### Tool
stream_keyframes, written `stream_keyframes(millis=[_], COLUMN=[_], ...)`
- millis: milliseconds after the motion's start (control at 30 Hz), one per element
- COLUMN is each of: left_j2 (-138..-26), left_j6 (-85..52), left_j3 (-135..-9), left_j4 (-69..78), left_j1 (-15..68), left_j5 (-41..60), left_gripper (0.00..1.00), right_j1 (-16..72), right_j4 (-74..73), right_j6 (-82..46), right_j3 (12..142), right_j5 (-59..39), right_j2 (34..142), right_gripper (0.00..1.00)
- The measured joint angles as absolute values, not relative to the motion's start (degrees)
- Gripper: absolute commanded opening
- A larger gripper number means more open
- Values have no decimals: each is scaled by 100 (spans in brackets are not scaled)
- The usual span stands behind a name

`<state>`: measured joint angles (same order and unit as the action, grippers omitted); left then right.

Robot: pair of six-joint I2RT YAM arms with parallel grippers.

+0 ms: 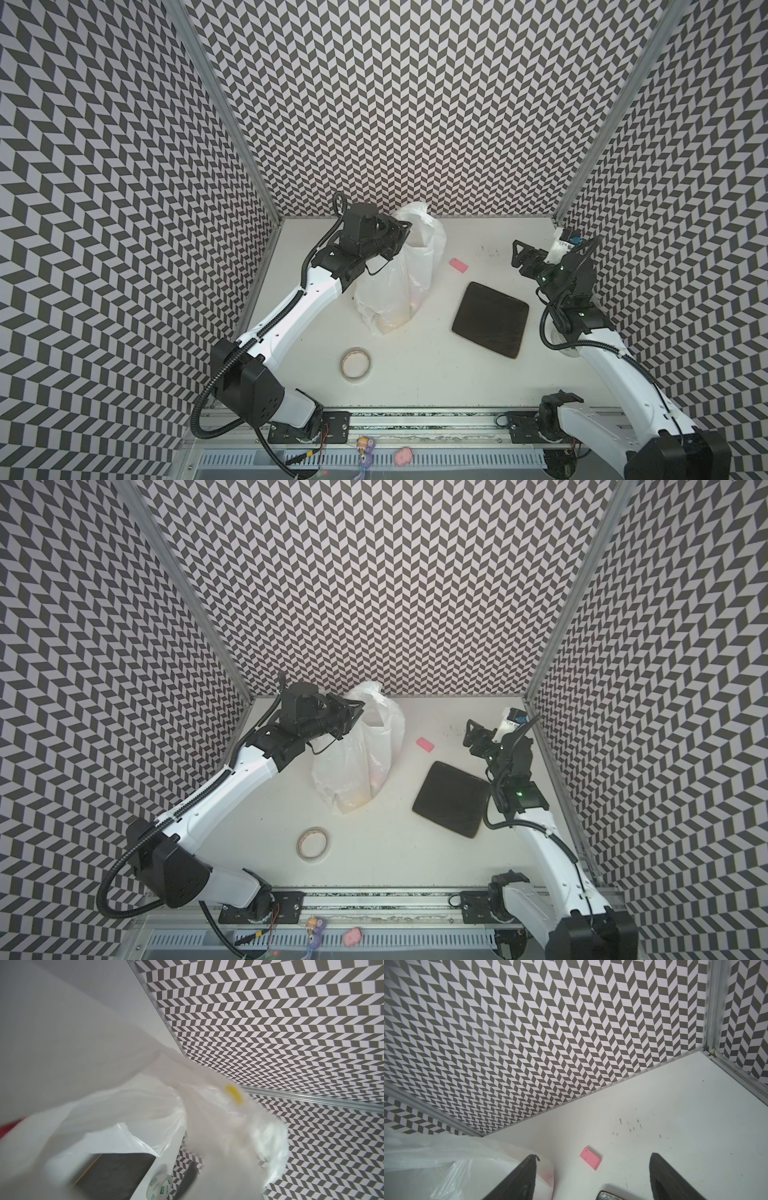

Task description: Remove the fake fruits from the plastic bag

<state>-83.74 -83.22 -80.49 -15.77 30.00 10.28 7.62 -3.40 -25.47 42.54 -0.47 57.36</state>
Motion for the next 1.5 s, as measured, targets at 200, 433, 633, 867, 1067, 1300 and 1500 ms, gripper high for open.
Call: stream_keyframes(millis=[200,433,633,867,1067,1300,1500], left_j2=[-8232,-7839,-7332,-6810,-6794,-6895,-7081], left_j6=[-7894,-7067,-6375,-6165,-6226,-6812,-7719], left_j3=[-8003,-7736,-7244,-6589,-6608,-6869,-7153], left_j4=[-1404,-1188,-1061,-1007,-886,-757,-913], left_j1=[3000,3000,3000,3000,3002,2978,2917], left_j5=[947,1039,1286,1444,1494,1415,1194], left_gripper=[0,0,0,0,46,61,72], right_j1=[1747,1931,1949,2410,2689,2902,3100], right_j4=[-504,-633,-36,701,805,237,-134], right_j6=[-1959,-674,141,574,766,829,860], right_j3=[4661,5474,6475,7352,7487,7491,7494], right_j5=[-10,-735,-1549,-2121,-2091,-1492,-1243], right_j2=[6104,6646,7247,7898,8162,8586,8794], right_gripper=[89,94,94,99,97,62,8])
